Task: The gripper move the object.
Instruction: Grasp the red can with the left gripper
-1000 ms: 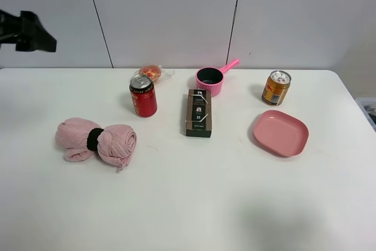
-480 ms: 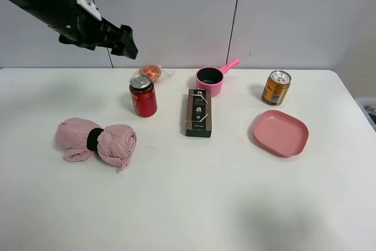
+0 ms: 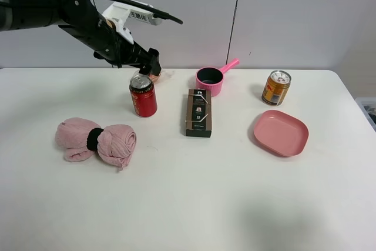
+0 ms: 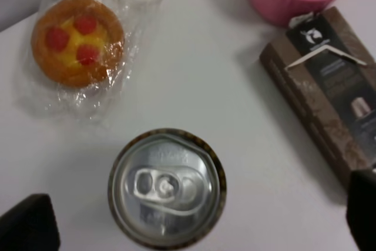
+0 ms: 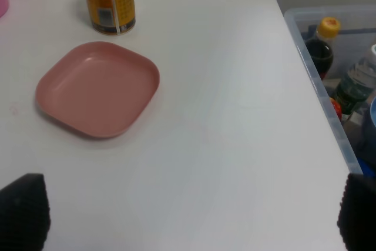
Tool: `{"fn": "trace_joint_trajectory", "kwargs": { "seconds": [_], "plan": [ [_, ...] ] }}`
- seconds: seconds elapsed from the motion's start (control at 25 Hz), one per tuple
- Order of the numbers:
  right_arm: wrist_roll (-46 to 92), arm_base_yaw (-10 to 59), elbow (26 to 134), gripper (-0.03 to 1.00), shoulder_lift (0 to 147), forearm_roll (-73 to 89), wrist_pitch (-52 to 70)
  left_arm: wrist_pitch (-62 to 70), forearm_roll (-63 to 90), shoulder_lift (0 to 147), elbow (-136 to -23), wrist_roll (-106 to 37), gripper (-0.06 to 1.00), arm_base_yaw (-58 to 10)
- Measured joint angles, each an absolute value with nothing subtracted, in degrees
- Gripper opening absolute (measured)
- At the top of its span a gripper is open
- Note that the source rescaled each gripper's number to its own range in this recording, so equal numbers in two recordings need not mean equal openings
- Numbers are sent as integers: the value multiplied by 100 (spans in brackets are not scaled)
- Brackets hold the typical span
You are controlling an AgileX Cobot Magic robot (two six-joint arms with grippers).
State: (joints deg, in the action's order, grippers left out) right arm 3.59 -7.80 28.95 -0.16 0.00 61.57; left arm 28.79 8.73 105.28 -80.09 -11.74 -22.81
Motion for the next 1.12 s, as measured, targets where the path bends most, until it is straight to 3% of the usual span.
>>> {"fn": "trace_joint_trajectory", "kwargs": {
  "seconds": [1.12],
  "plan": [
    [359,-780,2895,100,-16,0,6157,1737,868,11979,-8009,-1555,100,-2270]
  ]
}}
